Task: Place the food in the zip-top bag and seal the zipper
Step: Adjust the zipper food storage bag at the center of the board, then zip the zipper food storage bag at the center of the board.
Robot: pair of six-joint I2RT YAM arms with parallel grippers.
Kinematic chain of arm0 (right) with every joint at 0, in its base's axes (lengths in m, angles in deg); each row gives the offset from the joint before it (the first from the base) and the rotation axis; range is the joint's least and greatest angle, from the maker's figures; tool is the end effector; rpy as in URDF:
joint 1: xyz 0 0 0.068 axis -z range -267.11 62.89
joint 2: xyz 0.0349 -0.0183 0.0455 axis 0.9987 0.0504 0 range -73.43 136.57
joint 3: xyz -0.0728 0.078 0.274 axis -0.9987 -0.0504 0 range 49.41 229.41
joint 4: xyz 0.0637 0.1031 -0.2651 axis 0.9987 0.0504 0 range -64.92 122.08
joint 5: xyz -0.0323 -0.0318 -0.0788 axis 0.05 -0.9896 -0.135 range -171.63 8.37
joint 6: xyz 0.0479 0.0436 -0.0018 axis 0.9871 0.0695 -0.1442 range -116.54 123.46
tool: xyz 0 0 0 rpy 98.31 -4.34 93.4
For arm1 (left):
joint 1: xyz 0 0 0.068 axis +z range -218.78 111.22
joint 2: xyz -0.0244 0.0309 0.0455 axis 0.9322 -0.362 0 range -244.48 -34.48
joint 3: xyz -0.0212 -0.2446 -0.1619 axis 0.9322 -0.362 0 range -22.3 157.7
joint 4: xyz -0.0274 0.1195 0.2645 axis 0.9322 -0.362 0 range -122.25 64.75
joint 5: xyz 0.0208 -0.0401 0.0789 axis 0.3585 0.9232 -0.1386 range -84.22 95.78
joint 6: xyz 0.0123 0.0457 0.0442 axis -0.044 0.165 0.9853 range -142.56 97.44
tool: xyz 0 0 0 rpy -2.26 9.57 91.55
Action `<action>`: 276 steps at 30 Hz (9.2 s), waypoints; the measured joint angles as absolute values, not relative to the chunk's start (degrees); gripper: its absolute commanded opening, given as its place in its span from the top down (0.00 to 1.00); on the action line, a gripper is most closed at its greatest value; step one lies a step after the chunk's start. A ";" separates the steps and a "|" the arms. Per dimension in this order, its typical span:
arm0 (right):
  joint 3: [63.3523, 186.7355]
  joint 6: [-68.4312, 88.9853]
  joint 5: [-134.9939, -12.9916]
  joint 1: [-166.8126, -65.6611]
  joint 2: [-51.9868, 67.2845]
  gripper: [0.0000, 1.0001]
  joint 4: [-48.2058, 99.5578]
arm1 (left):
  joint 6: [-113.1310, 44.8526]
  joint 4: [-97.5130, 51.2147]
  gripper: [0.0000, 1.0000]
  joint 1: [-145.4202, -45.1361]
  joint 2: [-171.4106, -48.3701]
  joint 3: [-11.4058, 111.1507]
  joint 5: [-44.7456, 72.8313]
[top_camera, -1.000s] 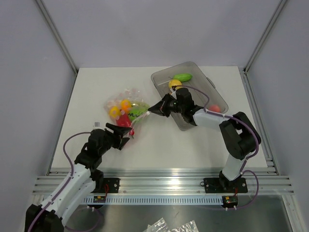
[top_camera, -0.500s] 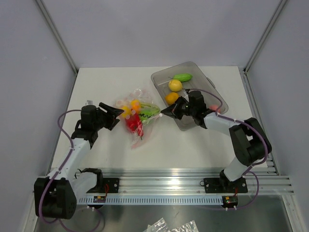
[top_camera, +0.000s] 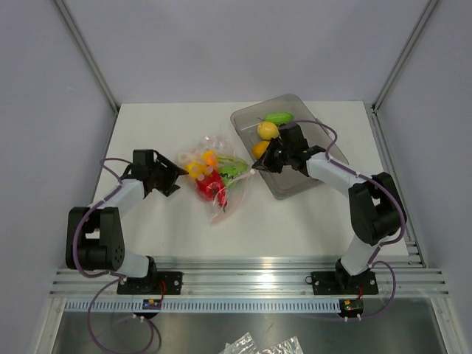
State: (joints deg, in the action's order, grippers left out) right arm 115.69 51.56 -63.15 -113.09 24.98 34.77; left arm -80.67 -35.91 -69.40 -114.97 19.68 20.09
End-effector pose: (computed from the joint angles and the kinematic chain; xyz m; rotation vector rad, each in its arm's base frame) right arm 0.3696 0.1981 0.2185 0.2980 2.4633 0.9881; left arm 0.3070 -0.0158 0.1770 -1.1170 2.2832 -0.7413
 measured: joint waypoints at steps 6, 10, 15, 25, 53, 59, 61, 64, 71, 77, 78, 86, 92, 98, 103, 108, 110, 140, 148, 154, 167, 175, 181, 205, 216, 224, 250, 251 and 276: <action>121.37 45.48 -65.16 -113.35 30.95 1.00 40.11 | -78.74 -34.47 0.36 -69.42 -124.81 25.76 23.34; 121.83 44.37 -67.20 -113.81 31.21 1.00 40.39 | -76.69 -34.62 0.36 -69.86 -131.23 32.27 25.38; 120.35 44.67 -70.19 -114.03 29.85 1.00 40.06 | -73.28 -36.50 0.35 -72.07 -141.29 44.86 28.02; 112.78 52.02 -67.22 -113.96 25.07 1.00 34.93 | -66.24 -47.10 0.29 -72.57 -142.34 55.00 27.37; 107.98 69.07 -61.45 -123.47 23.19 1.00 19.34 | -105.32 -21.44 0.29 -96.22 -93.77 1.19 25.99; 104.02 68.26 -61.65 -124.37 23.19 1.00 13.75 | -114.09 -12.35 0.35 -97.82 -93.86 -0.49 21.25; 103.52 68.06 -61.62 -124.54 23.19 1.00 12.28 | -115.53 -10.62 0.37 -97.97 -93.84 -0.60 19.43; 103.43 67.75 -61.62 -124.89 23.19 1.00 10.34 | -117.10 -8.91 0.37 -97.99 -94.23 -0.69 17.77; 103.45 66.33 -62.02 -125.87 23.19 1.00 9.75 | -120.77 -5.26 0.44 -99.52 -99.26 -0.69 16.79; 103.49 63.97 -62.72 -125.96 23.19 1.00 10.19 | -123.11 -4.26 0.55 -99.98 -100.52 -0.69 15.96; 103.49 63.58 -62.72 -125.98 23.19 1.00 10.29 | -123.37 -3.93 0.55 -99.98 -100.74 -0.71 15.93; 103.49 60.37 -62.69 -126.00 23.19 1.00 11.67 | -123.57 -1.70 0.53 -100.00 -103.98 -0.71 15.65; 103.49 57.85 -62.63 -126.00 23.16 1.00 13.27 | -123.57 -0.19 0.58 -100.13 -106.30 -0.91 15.89; 103.49 56.76 -62.61 -126.00 22.88 1.00 14.27 | -122.94 0.61 0.27 -100.20 -107.04 -1.50 16.04; 103.49 56.32 -62.48 -126.00 22.44 1.00 14.73 | -122.15 -0.41 0.31 -100.18 -106.36 -1.50 15.93; 103.49 56.30 -62.43 -126.00 22.27 1.00 14.73 | -121.63 -1.70 0.46 -100.18 -106.34 -1.50 15.91; 103.49 56.13 -62.43 -126.00 22.09 1.00 14.75 | -121.65 -1.55 0.49 -100.18 -106.69 -1.50 15.96; 107.95 40.00 -61.30 -126.14 14.42 0.27 28.68 | -113.89 -16.78 1.00 -94.56 -105.73 5.87 20.59; 106.40 22.18 -66.67 -126.16 2.75 0.38 29.00 | -106.09 -30.31 1.00 -88.94 -104.83 18.41 26.40; 100.76 6.47 -67.46 -126.22 -3.68 0.46 23.02 | -99.77 -37.29 1.00 -84.99 -105.88 27.66 30.75; 101.81 -20.13 -63.94 -128.50 8.74 0.48 12.96 | -95.42 -43.91 1.00 -83.00 -105.88 31.05 34.01; 102.47 -26.12 -62.63 -130.70 13.05 0.49 9.09 | -95.44 -44.13 1.00 -82.89 -105.88 31.05 34.43; 105.77 -27.67 -61.08 -131.97 15.08 0.61 7.61 | -95.44 -44.13 1.00 -82.89 -105.88 31.05 34.62; 107.25 -27.52 -59.68 -132.23 17.66 1.00 5.40 | -92.62 -46.36 0.33 -82.54 -105.88 32.88 35.26; 114.69 -25.75 -48.33 -122.59 17.66 1.00 17.05 | -60.12 -63.25 0.23 -81.64 -110.10 56.12 34.93; 123.32 -25.53 -40.05 -120.67 17.79 1.00 30.29 | -30.50 -67.10 0.28 -91.50 -110.19 57.30 25.35; 127.08 -23.76 -32.55 -120.47 20.30 1.00 37.31 | 6.13 -52.74 0.46 -93.73 -106.93 48.12 48.02; 127.08 -23.72 -32.49 -120.47 20.30 1.00 37.24 | 6.46 -53.02 0.48 -93.95 -107.78 48.88 48.24; 128.52 -22.43 -31.92 -120.47 21.15 1.00 37.42 | 9.17 -56.10 0.67 -94.71 -112.13 51.96 48.87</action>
State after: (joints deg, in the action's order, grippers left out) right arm 128.52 -22.43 -31.92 -120.47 21.15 37.42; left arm 9.17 -56.10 -94.71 -112.13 51.96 48.87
